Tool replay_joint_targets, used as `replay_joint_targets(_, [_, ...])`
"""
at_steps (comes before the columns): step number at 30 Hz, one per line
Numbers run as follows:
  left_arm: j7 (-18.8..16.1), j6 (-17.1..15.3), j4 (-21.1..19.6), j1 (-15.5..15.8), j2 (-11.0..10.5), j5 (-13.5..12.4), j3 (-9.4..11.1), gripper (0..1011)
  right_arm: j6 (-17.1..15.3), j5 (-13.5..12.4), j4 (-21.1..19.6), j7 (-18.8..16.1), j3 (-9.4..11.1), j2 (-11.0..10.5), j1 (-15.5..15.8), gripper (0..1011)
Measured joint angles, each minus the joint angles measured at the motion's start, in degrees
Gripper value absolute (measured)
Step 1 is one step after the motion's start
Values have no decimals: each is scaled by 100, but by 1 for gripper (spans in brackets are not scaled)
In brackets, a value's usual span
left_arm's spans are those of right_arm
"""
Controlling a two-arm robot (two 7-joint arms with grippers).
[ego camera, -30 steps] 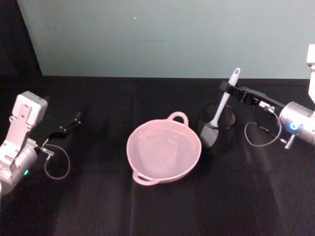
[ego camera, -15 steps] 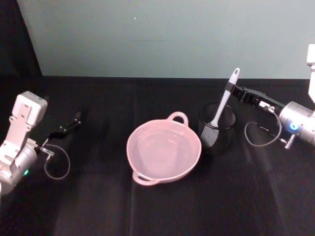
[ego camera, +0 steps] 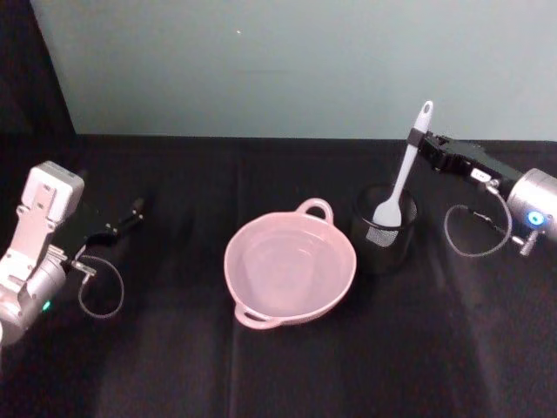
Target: Use the one hand to pick up the spoon and stir the clear water in the bowl.
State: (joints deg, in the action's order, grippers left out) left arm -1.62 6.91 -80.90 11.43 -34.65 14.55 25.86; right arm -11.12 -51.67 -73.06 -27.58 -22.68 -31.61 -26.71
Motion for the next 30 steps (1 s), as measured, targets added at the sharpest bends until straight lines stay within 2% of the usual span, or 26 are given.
replay_joint_targets(6, [0,0,0,0,0,0,0,1011,137,152,-596,5,61,-246,122,119])
replay_joint_targets(10, [0,0,0,0,0,0,0,1011,336,413,-1005,52,90,-419,149,118])
replay_joint_targets(11, [0,0,0,0,0,0,0,1011,450,614,-1217,97,116,-505,139,119])
replay_joint_targets(16, [0,0,0,0,0,0,0,1011,545,870,-1503,143,192,-588,76,118])
replay_joint_targets(25, [0,0,0,0,0,0,0,1011,642,1043,-1897,80,285,-496,-33,119])
replay_joint_targets(30, [0,0,0,0,0,0,0,1011,683,1042,-1965,-219,69,-304,-45,119])
